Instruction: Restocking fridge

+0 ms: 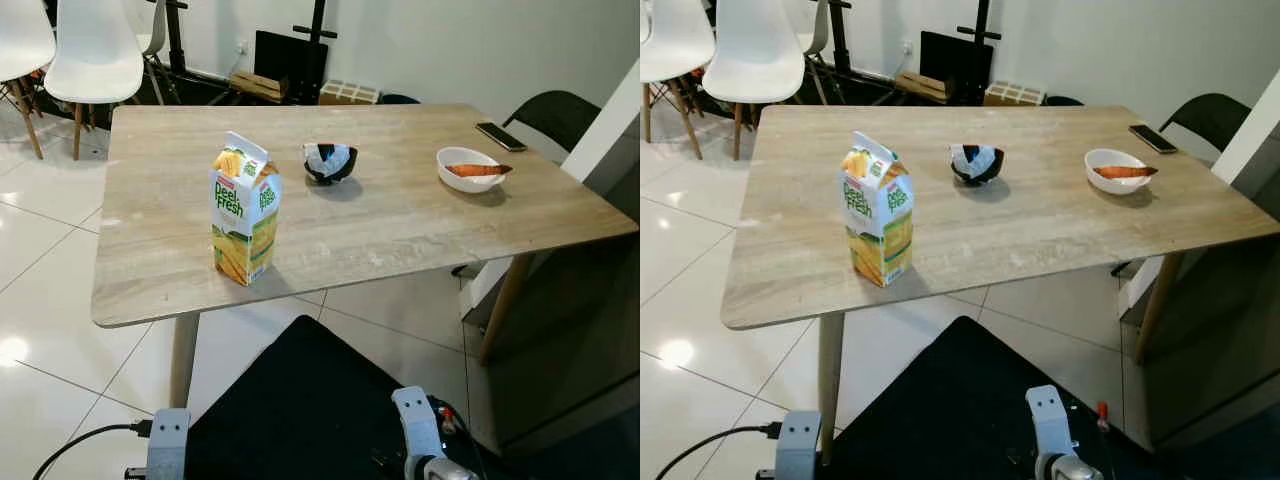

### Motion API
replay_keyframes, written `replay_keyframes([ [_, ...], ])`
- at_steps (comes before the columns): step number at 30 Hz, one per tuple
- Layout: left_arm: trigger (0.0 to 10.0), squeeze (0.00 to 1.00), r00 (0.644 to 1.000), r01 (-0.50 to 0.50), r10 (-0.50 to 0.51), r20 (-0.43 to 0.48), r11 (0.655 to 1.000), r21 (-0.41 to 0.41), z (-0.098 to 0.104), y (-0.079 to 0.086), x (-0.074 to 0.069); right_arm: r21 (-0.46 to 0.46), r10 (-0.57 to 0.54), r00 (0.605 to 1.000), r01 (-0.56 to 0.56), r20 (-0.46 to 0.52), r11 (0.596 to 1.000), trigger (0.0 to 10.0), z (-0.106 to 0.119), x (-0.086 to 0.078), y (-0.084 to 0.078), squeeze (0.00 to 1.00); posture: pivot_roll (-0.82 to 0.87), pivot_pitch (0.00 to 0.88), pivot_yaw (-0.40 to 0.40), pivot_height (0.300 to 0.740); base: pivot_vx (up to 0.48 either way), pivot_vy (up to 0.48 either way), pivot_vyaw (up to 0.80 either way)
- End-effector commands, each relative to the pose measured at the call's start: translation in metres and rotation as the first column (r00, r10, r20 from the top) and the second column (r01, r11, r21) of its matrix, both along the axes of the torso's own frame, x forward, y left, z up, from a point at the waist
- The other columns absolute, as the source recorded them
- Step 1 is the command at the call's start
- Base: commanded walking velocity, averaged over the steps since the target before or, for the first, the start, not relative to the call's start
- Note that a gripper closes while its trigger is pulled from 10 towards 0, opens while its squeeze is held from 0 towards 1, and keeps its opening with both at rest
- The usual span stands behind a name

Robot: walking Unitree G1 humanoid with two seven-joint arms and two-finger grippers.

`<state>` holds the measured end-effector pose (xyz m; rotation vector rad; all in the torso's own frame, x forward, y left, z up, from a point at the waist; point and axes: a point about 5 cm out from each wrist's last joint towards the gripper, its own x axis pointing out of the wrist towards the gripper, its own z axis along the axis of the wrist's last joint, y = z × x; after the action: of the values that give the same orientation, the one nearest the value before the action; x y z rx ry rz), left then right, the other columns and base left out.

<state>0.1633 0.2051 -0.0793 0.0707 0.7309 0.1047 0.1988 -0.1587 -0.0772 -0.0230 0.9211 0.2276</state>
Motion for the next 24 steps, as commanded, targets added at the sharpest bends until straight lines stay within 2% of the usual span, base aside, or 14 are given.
replay_keyframes([
  [1,10.0,0.00,1.000,0.018,-0.018,-0.022,1.000,-0.012,-0.003,-0.007,-0.004,0.009,-0.029,1.000,0.029,-0.001,1.000,10.0,0.000,0.000,-0.003,0.00,0.02,0.043,-0.125,0.740,0.000,0.000,0.00],
  [7,10.0,0.00,1.000,0.008,-0.008,-0.024,1.000,-0.018,-0.004,-0.011,-0.004,-0.013,-0.004,1.000,0.003,-0.026,1.000,10.0,-0.004,-0.007,-0.004,0.00,0.03,0.051,-0.129,0.740,0.000,0.000,0.00],
  [14,10.0,0.00,0.999,0.029,-0.030,-0.038,0.999,-0.034,-0.007,-0.022,-0.008,-0.040,0.007,1.000,-0.008,-0.026,0.999,10.0,-0.004,-0.010,-0.015,0.00,0.05,0.050,-0.152,0.740,0.000,0.000,0.00],
  [16,10.0,0.00,0.999,0.031,-0.032,-0.038,0.999,-0.034,-0.007,-0.022,-0.008,-0.045,0.014,0.999,-0.015,-0.029,0.999,10.0,-0.004,-0.011,-0.016,0.00,0.05,0.050,-0.152,0.740,0.000,0.000,0.00],
  [17,10.0,0.00,0.999,0.027,-0.028,-0.035,0.999,-0.032,-0.007,-0.021,-0.008,-0.040,0.004,1.000,-0.005,-0.025,0.999,10.0,-0.004,-0.012,-0.018,0.03,0.06,0.046,-0.158,0.740,0.000,0.000,0.00],
  [24,10.0,0.00,0.997,0.046,-0.048,-0.058,0.999,-0.027,-0.008,-0.014,-0.009,-0.011,-0.035,0.999,0.035,-0.015,0.999,10.0,-0.004,-0.010,-0.015,0.01,0.06,0.044,-0.149,0.740,0.000,0.000,0.00],
])
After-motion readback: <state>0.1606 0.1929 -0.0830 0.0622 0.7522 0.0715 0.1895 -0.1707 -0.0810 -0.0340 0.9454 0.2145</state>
